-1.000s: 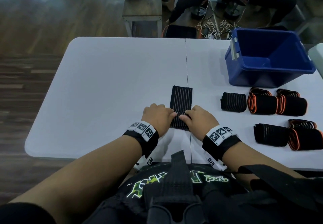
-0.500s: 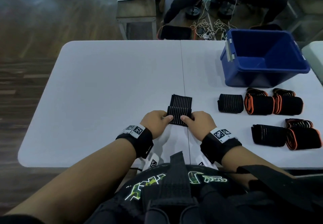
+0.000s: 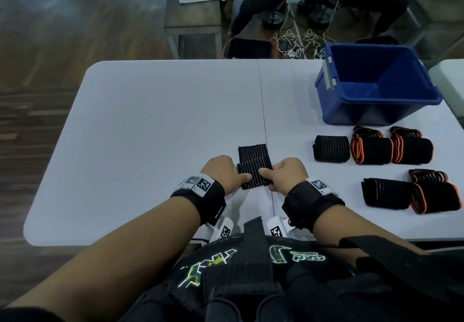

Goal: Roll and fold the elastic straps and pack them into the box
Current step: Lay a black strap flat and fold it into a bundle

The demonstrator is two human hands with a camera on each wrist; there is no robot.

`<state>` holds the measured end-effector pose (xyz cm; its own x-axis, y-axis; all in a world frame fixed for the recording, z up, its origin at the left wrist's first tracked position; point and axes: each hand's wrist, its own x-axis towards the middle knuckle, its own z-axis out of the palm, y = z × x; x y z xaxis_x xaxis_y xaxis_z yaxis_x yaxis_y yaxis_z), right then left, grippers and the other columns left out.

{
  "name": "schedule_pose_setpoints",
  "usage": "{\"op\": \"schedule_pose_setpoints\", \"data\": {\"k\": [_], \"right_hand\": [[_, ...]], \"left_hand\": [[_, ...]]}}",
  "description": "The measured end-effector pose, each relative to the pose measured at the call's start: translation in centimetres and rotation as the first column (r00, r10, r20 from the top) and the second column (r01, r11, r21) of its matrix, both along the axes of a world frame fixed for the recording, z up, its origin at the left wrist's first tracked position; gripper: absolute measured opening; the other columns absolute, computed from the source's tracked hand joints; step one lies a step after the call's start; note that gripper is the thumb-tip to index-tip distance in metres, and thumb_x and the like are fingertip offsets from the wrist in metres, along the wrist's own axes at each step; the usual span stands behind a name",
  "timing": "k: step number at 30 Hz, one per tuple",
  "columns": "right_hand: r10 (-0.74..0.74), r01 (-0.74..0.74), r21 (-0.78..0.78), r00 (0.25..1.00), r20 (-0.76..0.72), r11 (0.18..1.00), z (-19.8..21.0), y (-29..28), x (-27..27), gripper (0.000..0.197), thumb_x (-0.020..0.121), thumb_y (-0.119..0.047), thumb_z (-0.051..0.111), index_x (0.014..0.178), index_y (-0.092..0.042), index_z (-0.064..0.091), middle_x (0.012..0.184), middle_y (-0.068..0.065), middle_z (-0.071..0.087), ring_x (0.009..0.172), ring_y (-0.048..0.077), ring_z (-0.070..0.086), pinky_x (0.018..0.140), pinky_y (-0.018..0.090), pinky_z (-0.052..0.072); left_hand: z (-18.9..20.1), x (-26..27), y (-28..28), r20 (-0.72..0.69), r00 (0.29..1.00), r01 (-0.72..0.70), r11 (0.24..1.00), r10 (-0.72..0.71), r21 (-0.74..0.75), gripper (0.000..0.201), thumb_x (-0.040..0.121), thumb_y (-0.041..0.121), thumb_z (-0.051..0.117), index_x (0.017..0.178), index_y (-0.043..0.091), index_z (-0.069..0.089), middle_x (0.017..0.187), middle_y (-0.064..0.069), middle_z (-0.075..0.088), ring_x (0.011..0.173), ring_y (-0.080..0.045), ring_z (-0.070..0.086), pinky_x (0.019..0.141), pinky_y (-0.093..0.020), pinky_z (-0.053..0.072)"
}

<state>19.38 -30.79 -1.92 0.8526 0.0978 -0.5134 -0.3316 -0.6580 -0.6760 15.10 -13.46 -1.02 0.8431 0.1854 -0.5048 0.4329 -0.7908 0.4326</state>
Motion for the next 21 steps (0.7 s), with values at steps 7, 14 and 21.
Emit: {"op": "schedule_pose_setpoints", "data": {"k": [7,14,21], "right_hand": [[-0.067,0.055,0.156,0.995,0.074,0.986,0.8,0.8,-1.2,0.031,0.068,-0.018,0.084,0.077,-0.007,0.057,0.078,0.013,0.065,0.068,0.03,0.067,0.06,0.038,0.056],[-0.078,0.023,0.267,0.977,0.198,0.964,1.9,1.9,-4.3,0.043,0.069,-0.003,0.077,0.095,-0.023,0.05,0.097,0.005,0.063,0.085,0.019,0.063,0.062,0.023,0.052],[-0.155,0.056,0.293,0.933,0.324,0.954,2.7,1.5,-8.1,0.053,0.071,0.007,0.069,0.109,-0.023,0.049,0.116,-0.004,0.061,0.107,0.013,0.059,0.091,0.032,0.053]], "left_hand": [[-0.4,-1.2,1.1,0.136,0.988,-0.058,0.996,0.068,-0.075,0.052,0.075,0.047,0.079,0.104,0.022,0.044,0.092,0.001,0.06,0.086,-0.021,0.06,0.073,-0.036,0.05],[-1.6,-2.6,1.8,0.323,0.947,0.061,0.984,-0.005,-0.165,0.078,0.066,0.046,0.081,0.131,0.036,0.038,0.121,-0.003,0.05,0.114,-0.025,0.051,0.096,-0.045,0.048],[-2.0,-2.5,1.9,0.373,0.906,0.315,0.909,-0.202,-0.274,0.076,0.071,0.046,0.078,0.14,0.043,0.045,0.13,-0.001,0.047,0.123,-0.024,0.046,0.106,-0.042,0.04]]}}
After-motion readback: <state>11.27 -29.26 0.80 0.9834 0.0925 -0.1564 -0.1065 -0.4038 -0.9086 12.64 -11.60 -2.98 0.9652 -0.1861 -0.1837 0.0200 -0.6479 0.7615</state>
